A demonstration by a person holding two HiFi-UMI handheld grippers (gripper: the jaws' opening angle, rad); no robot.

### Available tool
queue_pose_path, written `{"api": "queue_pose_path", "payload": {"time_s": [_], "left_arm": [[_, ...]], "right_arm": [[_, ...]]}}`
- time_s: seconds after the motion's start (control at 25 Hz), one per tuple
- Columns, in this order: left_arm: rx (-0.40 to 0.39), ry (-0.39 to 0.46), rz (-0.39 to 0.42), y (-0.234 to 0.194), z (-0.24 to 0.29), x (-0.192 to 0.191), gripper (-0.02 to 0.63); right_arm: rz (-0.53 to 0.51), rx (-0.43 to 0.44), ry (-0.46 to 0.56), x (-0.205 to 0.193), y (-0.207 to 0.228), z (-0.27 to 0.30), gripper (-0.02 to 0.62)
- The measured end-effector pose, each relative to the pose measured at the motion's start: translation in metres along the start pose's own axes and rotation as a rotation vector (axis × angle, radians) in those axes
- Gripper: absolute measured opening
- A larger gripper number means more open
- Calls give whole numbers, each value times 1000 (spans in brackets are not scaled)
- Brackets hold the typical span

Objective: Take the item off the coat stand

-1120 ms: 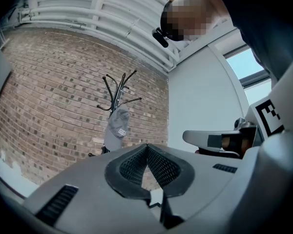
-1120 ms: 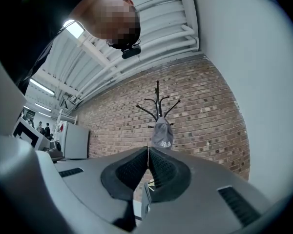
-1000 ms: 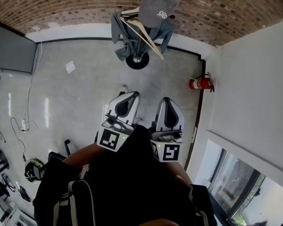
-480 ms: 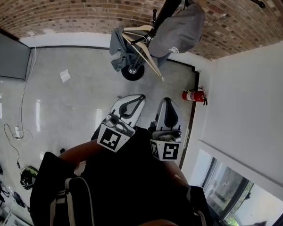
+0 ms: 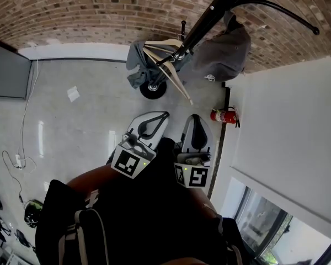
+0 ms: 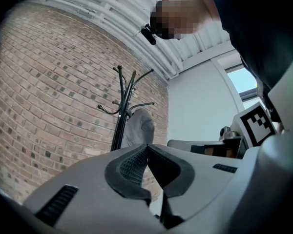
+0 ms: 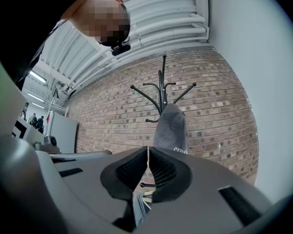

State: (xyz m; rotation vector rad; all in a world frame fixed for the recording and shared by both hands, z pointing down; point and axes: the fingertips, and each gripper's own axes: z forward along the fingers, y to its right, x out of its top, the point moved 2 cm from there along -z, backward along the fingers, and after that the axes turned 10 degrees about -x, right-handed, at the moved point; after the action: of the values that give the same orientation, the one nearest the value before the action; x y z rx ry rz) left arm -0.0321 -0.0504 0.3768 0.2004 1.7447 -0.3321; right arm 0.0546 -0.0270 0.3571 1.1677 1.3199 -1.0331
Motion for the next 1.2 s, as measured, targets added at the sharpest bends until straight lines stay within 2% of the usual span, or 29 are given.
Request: {"api": "queue_pose_path", "payload": {"time_s": [0.44,0.64,0.68,0.76,0.8,1.04,1.2], "left_arm": [[82,4,34,-24,27,0,18],[77,6,28,-22,45,-2,18],[72,9,30,-23,49,-2,18],[69,13,32,-25,56,-2,18],[71,14,34,-26,59,-2,18],[85,19,60,-32,79,-2,18],[105,19,60,-39,88,-5,18]], "right_arm": [[24,60,53,11,24,40,25],[23,67,41,11,39,57,26],[25,64,42,11,42,60,34],[31,62,39,11,48,67,106],[34,60,37,10,51,71,114],[42,41,42,12,73,89,114],[47,63,43,12,75,102,114]]}}
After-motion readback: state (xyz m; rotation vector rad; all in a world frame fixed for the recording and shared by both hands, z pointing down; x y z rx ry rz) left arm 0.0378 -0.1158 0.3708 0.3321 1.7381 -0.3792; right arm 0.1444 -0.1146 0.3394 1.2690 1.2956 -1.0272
